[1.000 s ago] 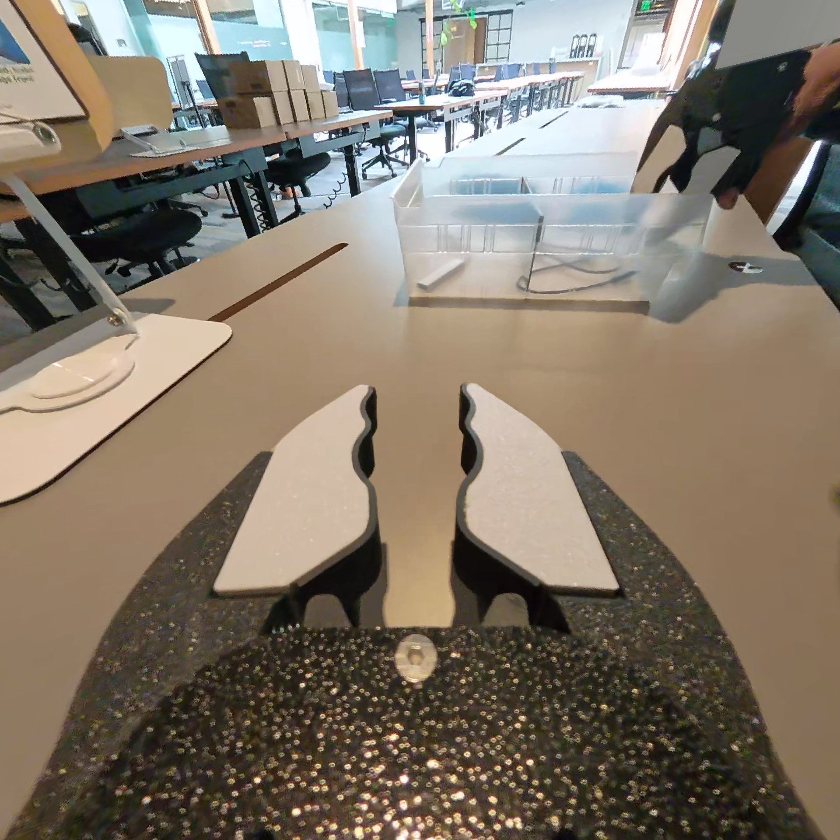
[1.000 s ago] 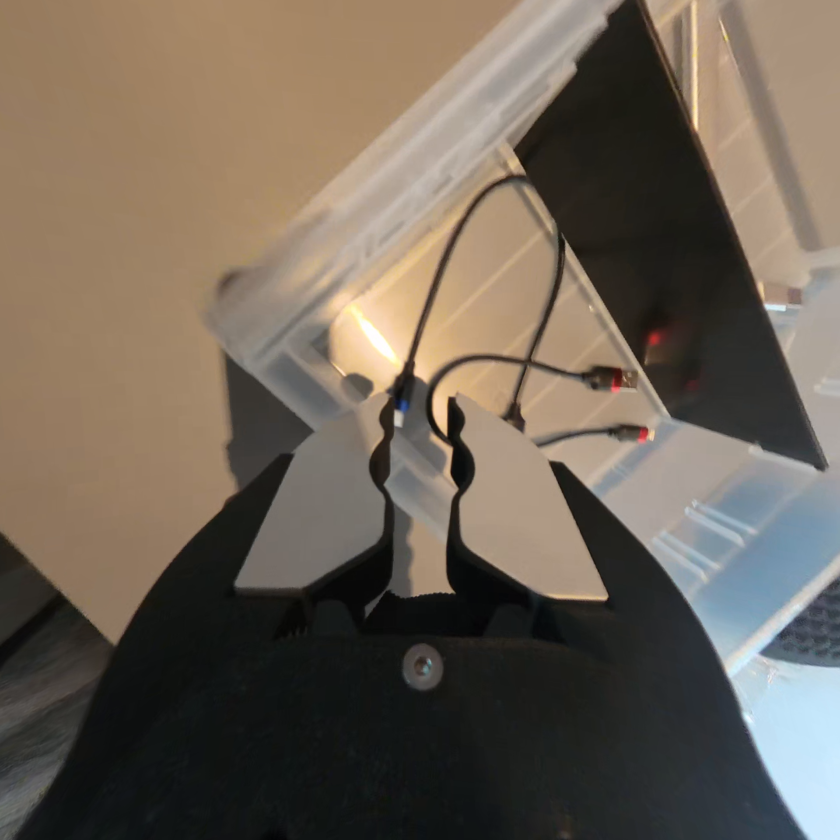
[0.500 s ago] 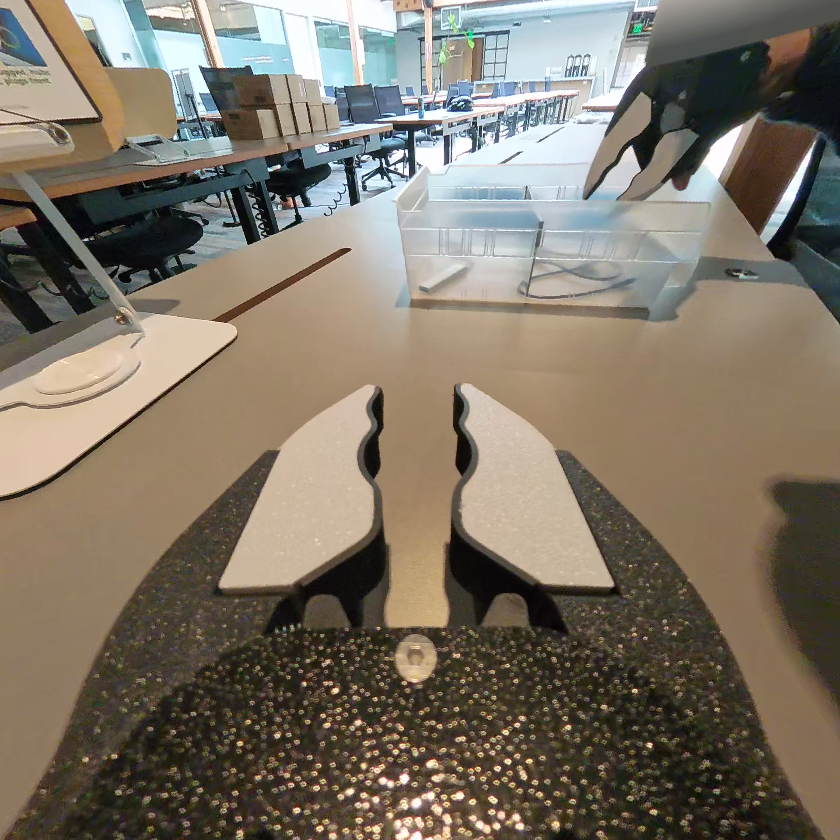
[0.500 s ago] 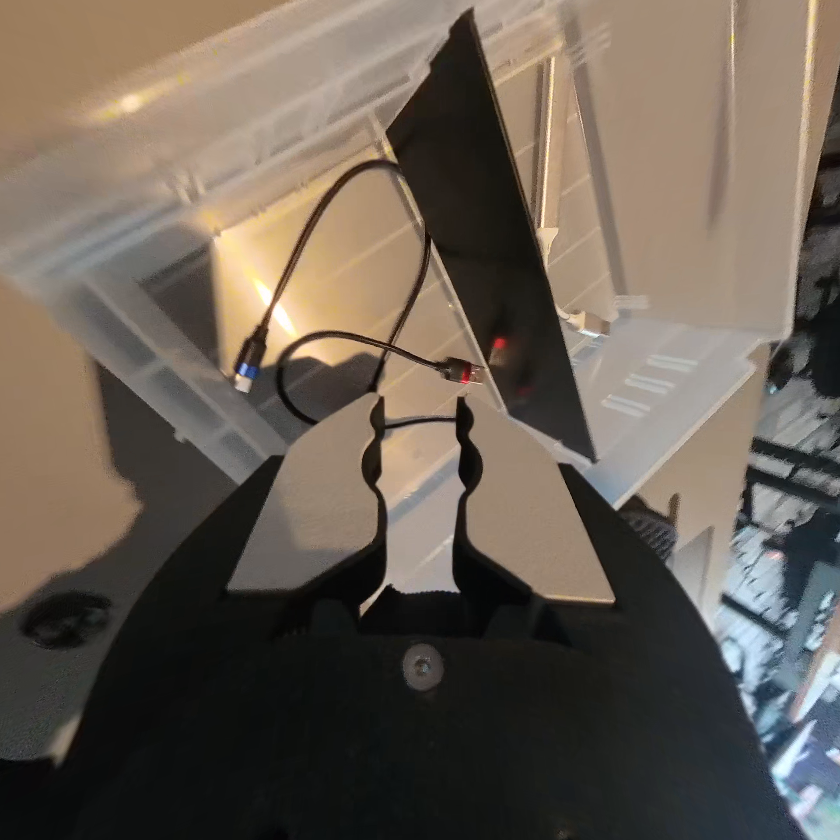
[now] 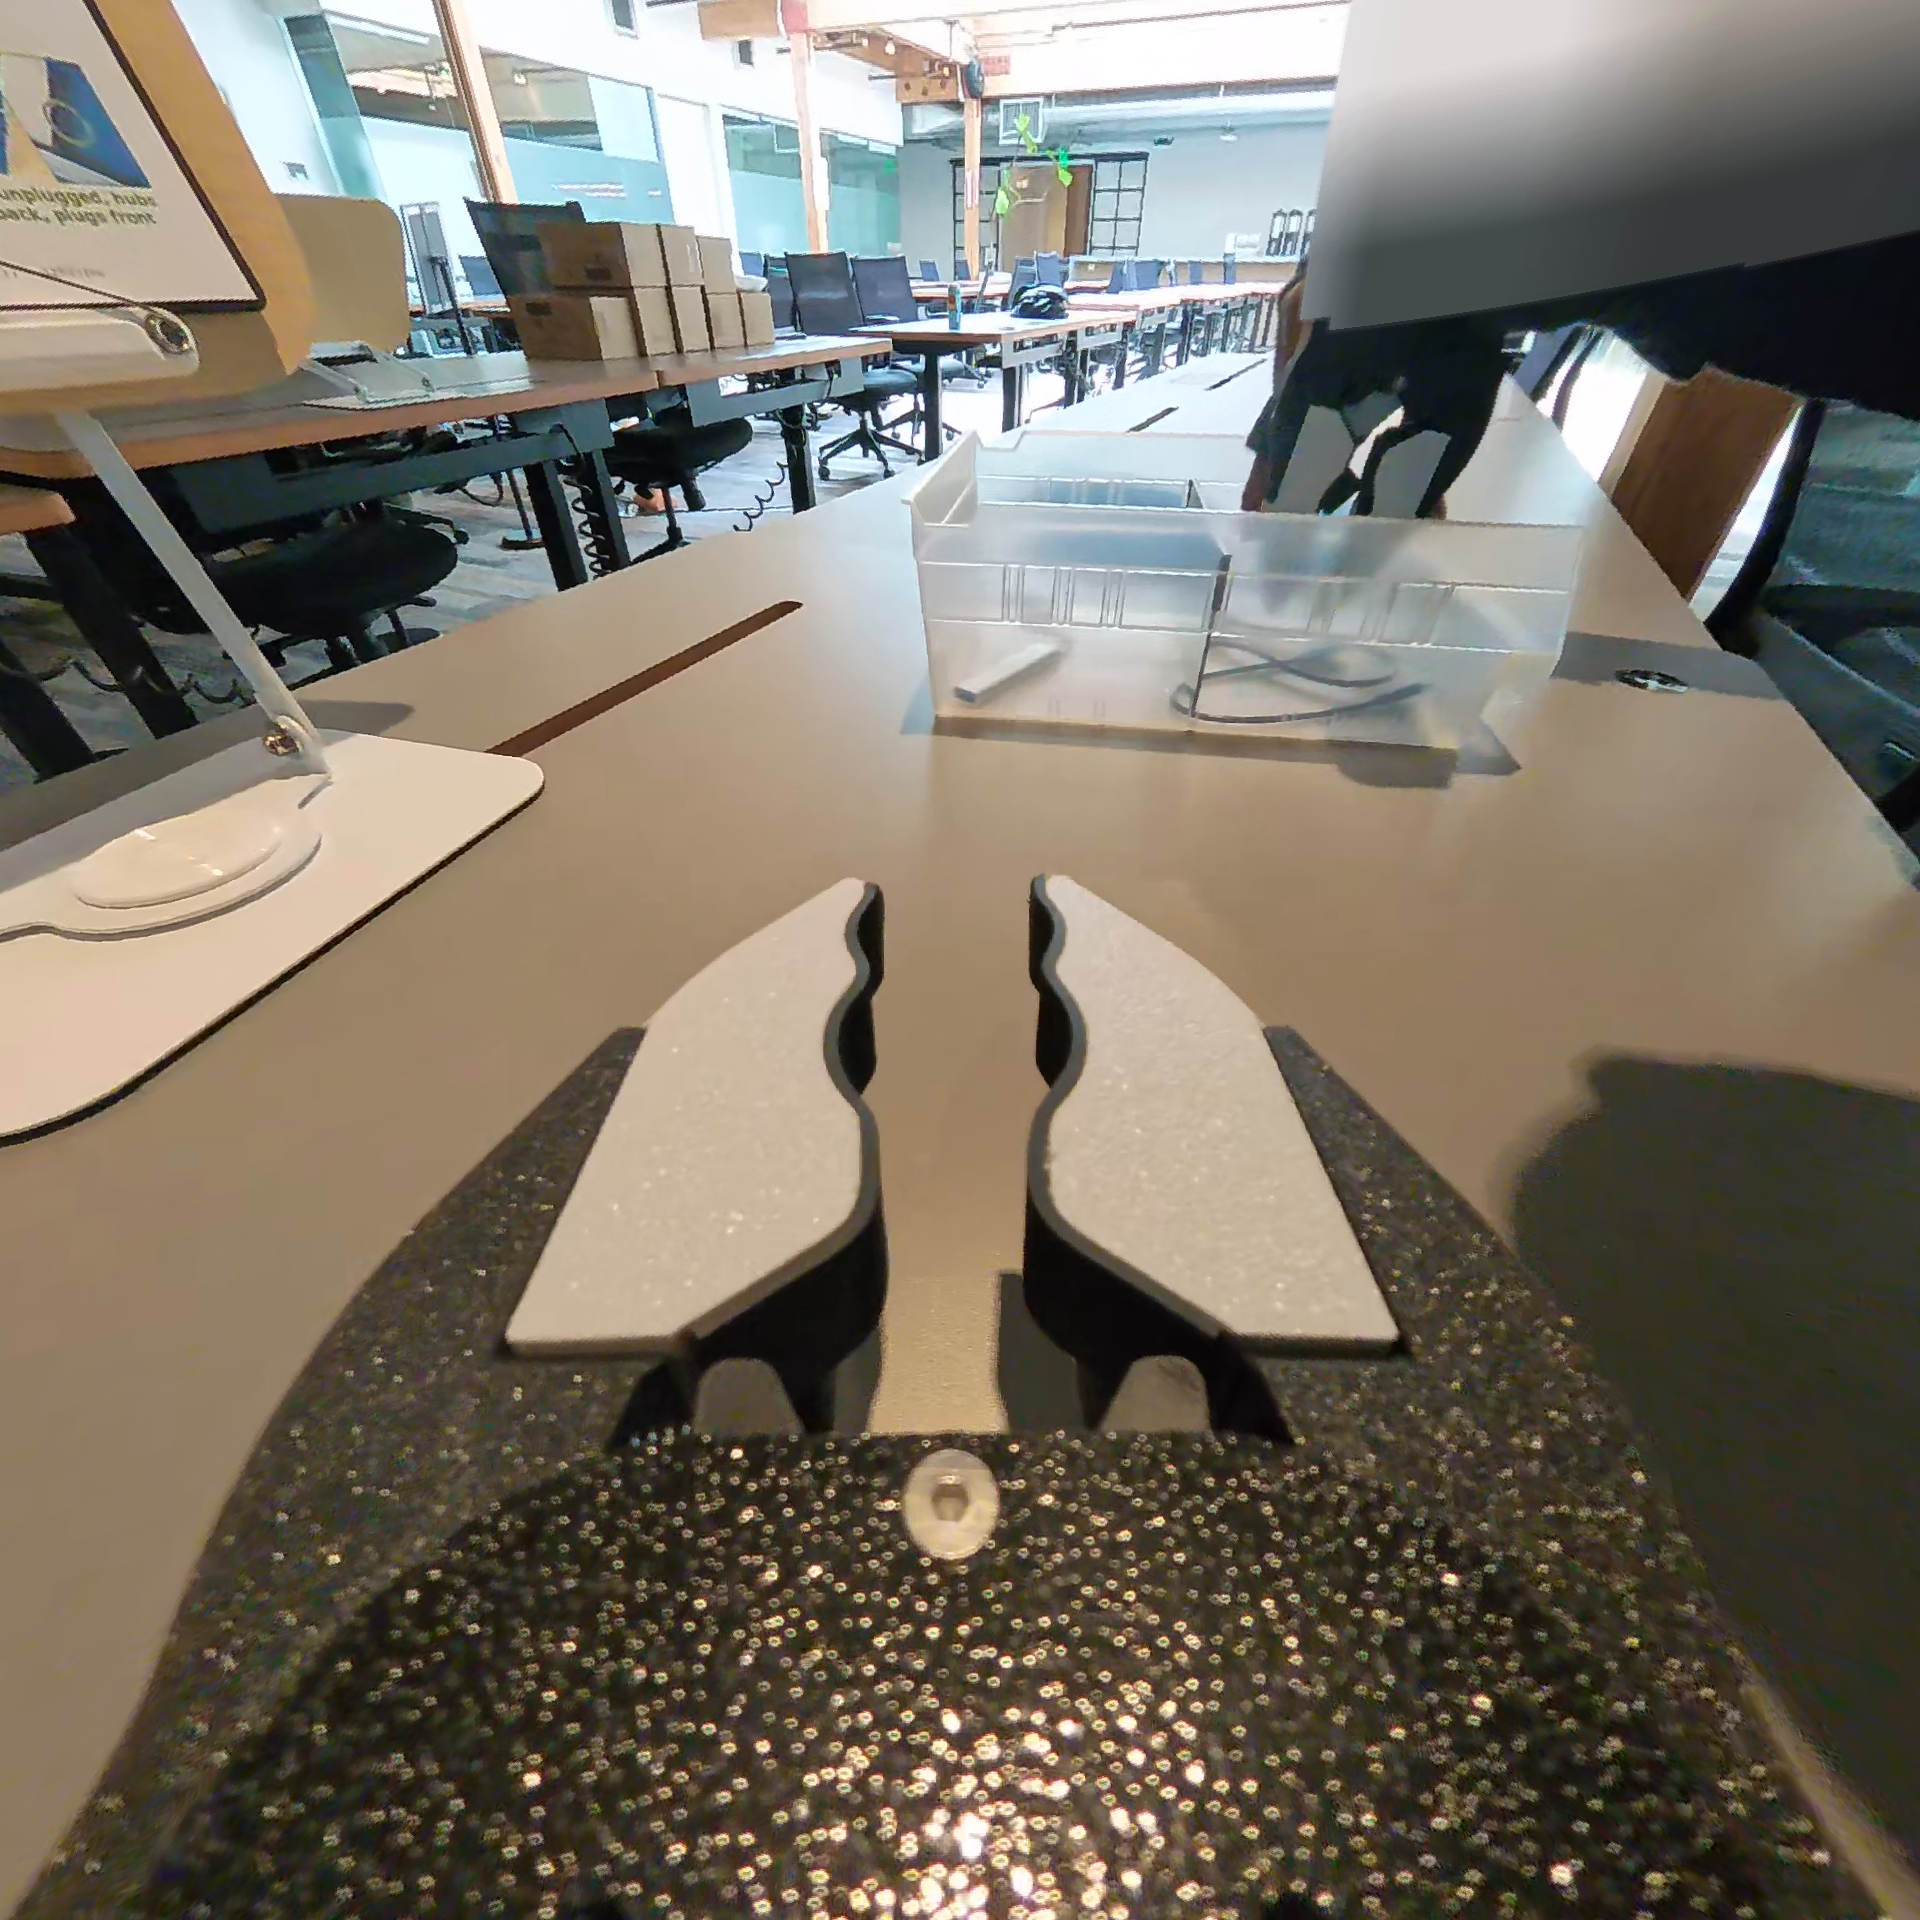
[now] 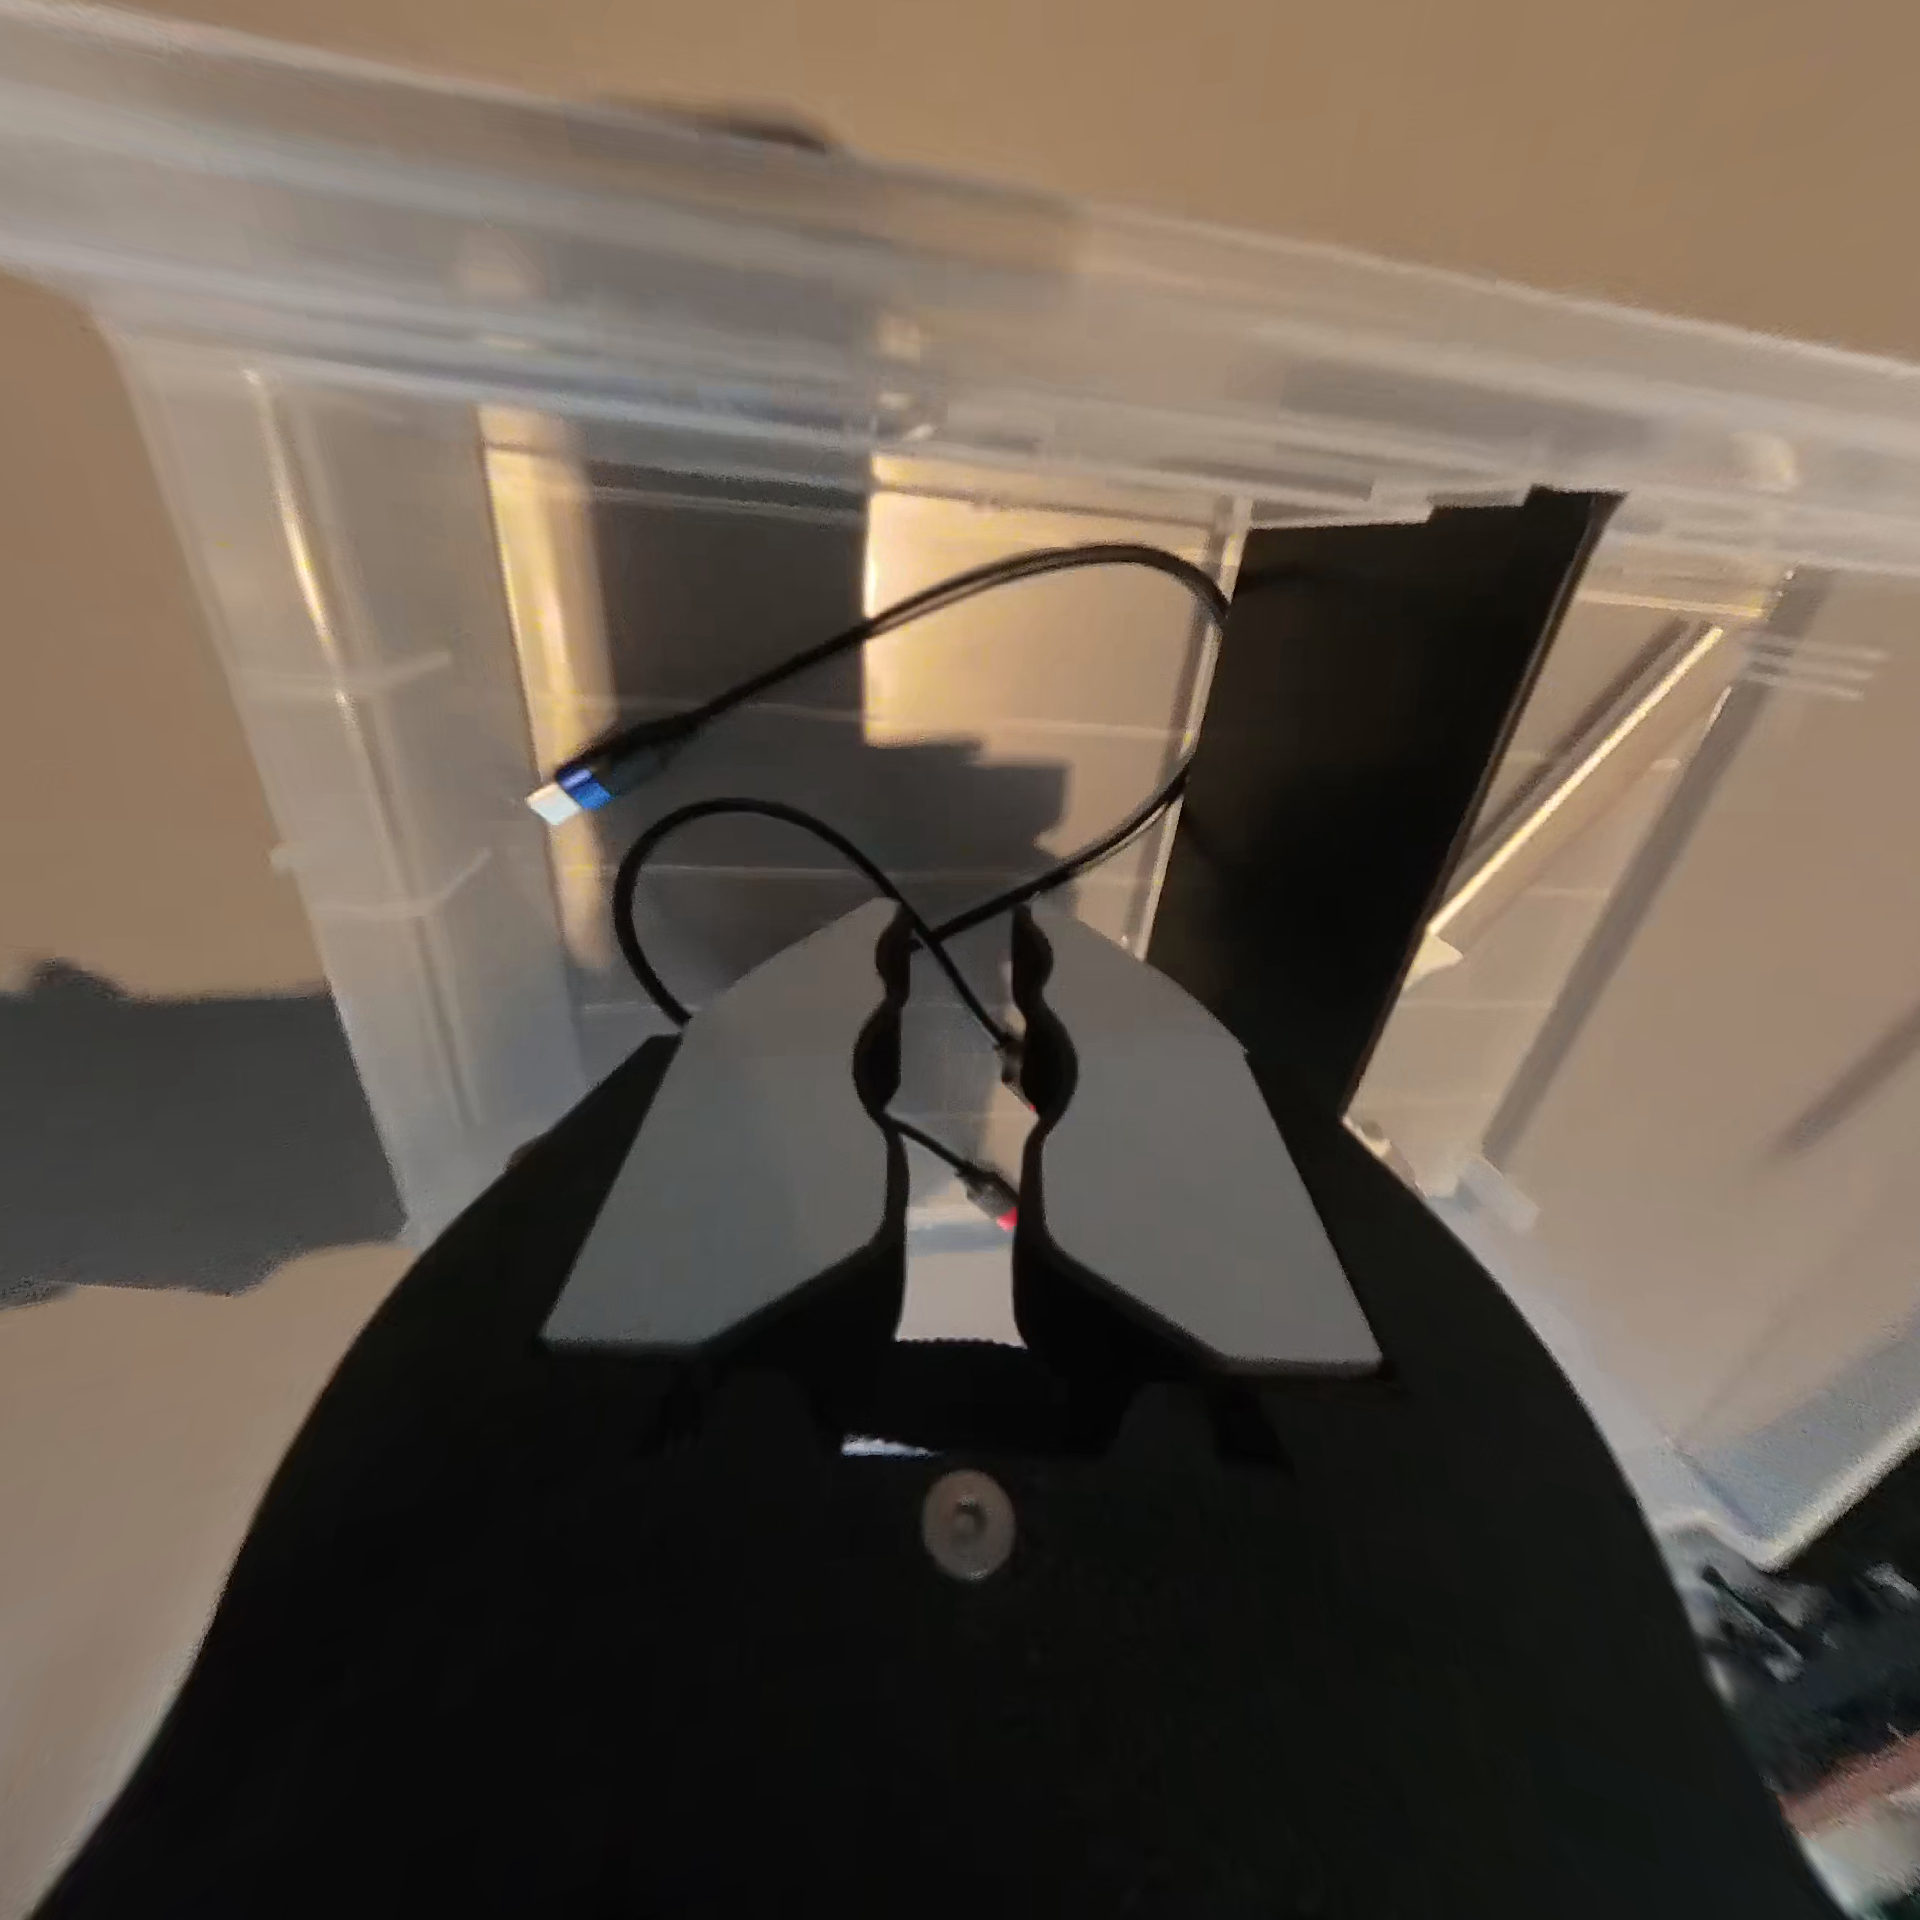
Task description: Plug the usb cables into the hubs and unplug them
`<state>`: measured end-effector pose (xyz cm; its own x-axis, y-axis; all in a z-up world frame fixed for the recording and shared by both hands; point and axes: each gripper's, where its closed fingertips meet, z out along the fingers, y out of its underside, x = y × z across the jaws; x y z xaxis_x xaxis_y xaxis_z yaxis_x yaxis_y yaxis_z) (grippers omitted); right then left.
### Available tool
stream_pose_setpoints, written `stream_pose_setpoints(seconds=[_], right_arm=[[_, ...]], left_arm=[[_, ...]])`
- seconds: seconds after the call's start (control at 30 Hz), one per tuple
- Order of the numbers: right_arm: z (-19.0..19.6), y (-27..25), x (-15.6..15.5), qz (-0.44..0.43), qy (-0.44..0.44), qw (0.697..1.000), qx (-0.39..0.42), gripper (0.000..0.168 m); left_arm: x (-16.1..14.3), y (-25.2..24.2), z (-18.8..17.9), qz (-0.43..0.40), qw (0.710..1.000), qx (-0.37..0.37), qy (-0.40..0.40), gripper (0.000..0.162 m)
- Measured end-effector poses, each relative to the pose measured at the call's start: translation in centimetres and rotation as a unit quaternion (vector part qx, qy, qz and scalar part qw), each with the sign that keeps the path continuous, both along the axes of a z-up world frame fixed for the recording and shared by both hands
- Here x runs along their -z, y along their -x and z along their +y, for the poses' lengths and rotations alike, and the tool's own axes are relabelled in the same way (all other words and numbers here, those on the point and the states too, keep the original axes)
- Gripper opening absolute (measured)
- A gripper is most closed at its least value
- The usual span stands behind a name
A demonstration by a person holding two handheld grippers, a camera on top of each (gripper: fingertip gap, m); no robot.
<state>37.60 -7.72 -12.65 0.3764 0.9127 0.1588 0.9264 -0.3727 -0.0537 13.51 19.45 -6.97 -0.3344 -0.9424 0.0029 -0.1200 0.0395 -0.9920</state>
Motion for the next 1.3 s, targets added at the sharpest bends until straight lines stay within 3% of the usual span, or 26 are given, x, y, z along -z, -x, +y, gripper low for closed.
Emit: stream_pose_setpoints(seconds=[0.6,0.83,1.0,1.13,1.3], right_arm=[[-1.4,-0.8,3.6,0.013,0.079,0.997,-0.015,0.015],[-2.0,0.4,3.7,0.038,0.103,0.994,-0.003,0.003],[-1.7,-0.5,3.6,-0.026,0.064,0.998,0.008,0.003],[-0.9,-0.9,0.7,-0.019,-0.020,0.998,0.048,0.002],[0.1,-1.3,-7.8,0.005,-0.176,0.979,0.105,0.002]], left_arm=[[0.3,-0.1,-0.3,0.007,1.000,0.003,-0.016,0.026],[0.2,-0.1,-0.3,0.004,1.000,0.000,-0.015,0.026],[0.3,0.0,-0.3,0.005,1.000,-0.003,-0.021,0.025],[-0.1,0.1,-0.2,-0.003,1.000,-0.007,-0.010,0.024],[-1.1,0.3,0.2,-0.024,0.999,-0.011,0.021,0.023]])
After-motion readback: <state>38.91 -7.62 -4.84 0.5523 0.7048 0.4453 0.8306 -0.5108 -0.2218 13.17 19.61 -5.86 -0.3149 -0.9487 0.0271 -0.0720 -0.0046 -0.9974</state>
